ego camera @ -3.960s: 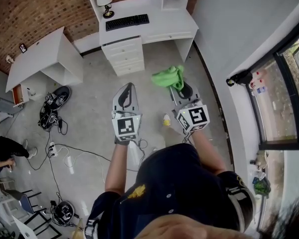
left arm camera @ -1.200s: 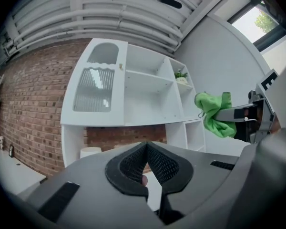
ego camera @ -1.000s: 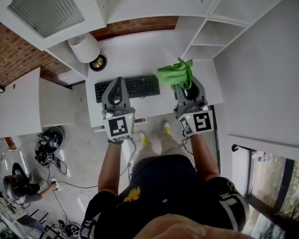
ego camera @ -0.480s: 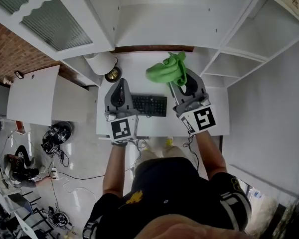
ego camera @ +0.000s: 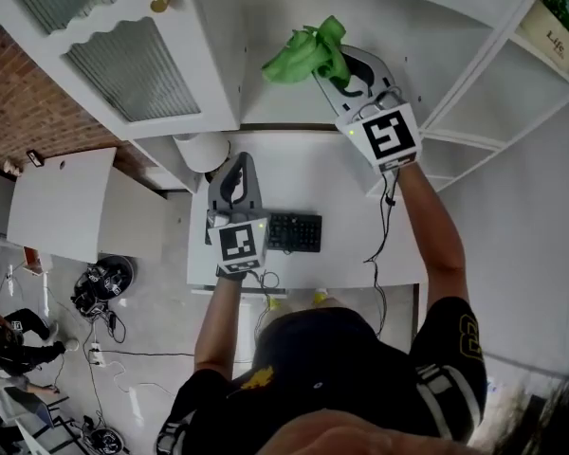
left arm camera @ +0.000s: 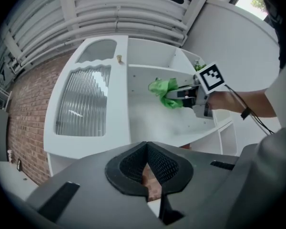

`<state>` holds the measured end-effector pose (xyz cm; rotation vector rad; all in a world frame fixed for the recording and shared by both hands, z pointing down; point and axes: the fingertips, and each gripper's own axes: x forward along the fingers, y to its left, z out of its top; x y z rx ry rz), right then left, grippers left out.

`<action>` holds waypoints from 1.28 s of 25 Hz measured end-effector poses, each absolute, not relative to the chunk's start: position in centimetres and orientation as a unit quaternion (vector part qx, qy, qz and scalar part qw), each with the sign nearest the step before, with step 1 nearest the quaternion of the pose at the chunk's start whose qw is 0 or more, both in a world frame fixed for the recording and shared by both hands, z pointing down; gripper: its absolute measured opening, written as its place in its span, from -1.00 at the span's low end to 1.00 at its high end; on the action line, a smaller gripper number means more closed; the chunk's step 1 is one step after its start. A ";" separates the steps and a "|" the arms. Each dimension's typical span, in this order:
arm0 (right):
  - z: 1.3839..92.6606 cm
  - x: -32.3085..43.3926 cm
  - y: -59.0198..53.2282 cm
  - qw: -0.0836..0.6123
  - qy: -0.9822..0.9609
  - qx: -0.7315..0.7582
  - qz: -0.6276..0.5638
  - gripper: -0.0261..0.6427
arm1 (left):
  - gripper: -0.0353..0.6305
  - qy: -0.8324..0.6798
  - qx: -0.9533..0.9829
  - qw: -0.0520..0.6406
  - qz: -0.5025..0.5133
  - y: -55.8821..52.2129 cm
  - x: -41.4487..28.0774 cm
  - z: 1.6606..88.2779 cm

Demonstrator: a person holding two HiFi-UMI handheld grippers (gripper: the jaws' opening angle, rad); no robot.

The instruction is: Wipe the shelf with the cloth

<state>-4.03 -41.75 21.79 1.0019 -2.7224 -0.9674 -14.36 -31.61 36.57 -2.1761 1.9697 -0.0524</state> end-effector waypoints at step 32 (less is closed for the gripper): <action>36.5 -20.8 -61.3 0.439 -0.763 0.131 -0.457 -0.66 | -0.84 0.613 -0.785 0.073 0.050 -33.7 -13.8 35.1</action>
